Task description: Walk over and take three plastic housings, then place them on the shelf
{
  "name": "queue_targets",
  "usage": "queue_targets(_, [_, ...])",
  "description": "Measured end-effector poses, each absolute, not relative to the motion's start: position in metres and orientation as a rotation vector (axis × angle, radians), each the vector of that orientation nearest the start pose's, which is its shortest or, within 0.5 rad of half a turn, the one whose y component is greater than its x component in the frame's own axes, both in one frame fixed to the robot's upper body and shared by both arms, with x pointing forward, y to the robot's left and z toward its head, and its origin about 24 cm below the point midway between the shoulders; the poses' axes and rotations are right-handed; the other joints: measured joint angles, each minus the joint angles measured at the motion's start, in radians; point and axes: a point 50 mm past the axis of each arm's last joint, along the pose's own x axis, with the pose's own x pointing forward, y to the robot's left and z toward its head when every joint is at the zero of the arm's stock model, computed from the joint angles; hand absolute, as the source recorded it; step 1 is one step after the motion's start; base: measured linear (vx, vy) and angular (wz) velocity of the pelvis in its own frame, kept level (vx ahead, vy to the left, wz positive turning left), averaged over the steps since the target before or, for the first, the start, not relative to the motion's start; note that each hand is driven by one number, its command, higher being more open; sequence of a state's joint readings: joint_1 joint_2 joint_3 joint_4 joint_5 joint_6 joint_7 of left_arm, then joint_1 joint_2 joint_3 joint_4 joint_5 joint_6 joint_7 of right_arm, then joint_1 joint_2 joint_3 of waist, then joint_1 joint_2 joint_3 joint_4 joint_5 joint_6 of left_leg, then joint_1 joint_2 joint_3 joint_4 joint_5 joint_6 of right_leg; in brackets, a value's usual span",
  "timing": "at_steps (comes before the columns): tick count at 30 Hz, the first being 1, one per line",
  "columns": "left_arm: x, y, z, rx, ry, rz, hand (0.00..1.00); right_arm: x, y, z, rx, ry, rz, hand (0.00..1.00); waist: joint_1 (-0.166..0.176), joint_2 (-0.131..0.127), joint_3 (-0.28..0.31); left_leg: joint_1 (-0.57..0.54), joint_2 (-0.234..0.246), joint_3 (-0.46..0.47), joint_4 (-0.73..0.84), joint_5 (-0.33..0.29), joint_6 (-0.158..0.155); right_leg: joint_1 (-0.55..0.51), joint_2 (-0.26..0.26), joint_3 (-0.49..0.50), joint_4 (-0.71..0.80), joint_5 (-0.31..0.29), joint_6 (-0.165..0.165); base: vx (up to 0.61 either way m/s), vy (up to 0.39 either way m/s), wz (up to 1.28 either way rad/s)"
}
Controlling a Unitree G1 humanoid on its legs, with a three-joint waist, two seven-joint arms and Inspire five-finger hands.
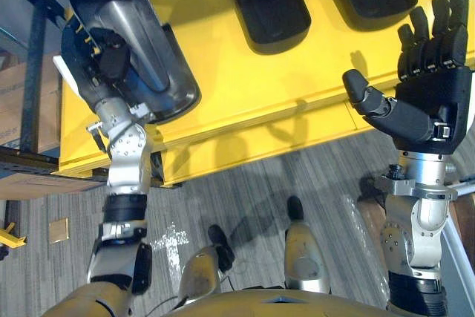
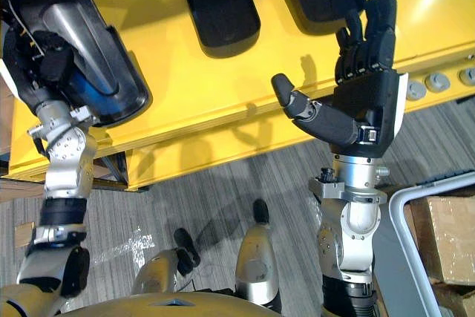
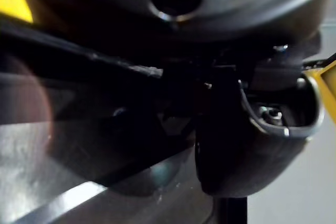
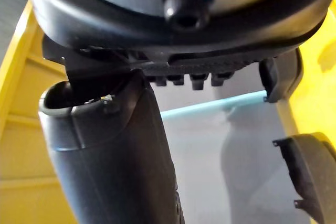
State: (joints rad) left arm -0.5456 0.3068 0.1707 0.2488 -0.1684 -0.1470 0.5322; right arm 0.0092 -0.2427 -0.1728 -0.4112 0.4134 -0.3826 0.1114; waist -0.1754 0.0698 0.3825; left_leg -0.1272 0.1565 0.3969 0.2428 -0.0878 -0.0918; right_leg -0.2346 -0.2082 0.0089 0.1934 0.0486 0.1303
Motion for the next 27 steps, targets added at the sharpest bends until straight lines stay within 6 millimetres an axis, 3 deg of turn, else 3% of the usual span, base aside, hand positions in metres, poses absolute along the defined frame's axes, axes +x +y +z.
queue_targets(7, [0.352,0.258,0.161,-0.12,-0.303,0.543,0.0,0.215,-0.196,0.185,0.072,-0.823,0.18,1.0,-0.024,0.0,0.03,0.015,-0.006,0.04,-0.006,0.0,0.001,-0.042,-0.003,0.043,0.071,-0.035,0.019,-0.03,-0.001,-0.11])
queue_targets(15, [0.363,0.279,0.179,-0.036,-0.263,0.517,0.0,0.213,-0.188,0.19,0.035,-0.831,0.27,1.0,-0.028,0.003,0.046,0.024,-0.009,0.06,-0.047,0.023,-0.004,-0.063,-0.003,0.053,0.093,-0.044,0.025,-0.01,-0.015,-0.01])
queue_targets(16, [0.364,0.28,0.18,-0.032,-0.26,0.517,1.0,0.214,-0.187,0.19,0.035,-0.831,0.272,1.0,-0.028,0.003,0.046,0.026,-0.009,0.06,-0.052,0.025,-0.004,-0.063,-0.003,0.053,0.093,-0.044,0.025,0.0,0.0,0.0])
queue_targets(21, [0.365,0.282,0.191,-0.021,-0.288,0.514,1.0,0.213,-0.181,0.204,0.032,-0.892,0.329,1.0,-0.024,0.003,0.046,0.003,-0.009,0.066,-0.053,0.031,-0.004,-0.096,-0.004,0.06,0.107,-0.046,0.029,-0.01,-0.025,0.0])
queue_targets(27, [0.368,0.279,0.195,-0.021,-0.292,0.516,1.0,0.215,-0.17,0.207,0.079,-0.907,0.406,1.0,-0.025,0.001,0.047,-0.001,-0.008,0.06,-0.052,0.033,-0.004,-0.095,-0.005,0.053,0.11,-0.047,0.029,0.0,-0.021,0.03])
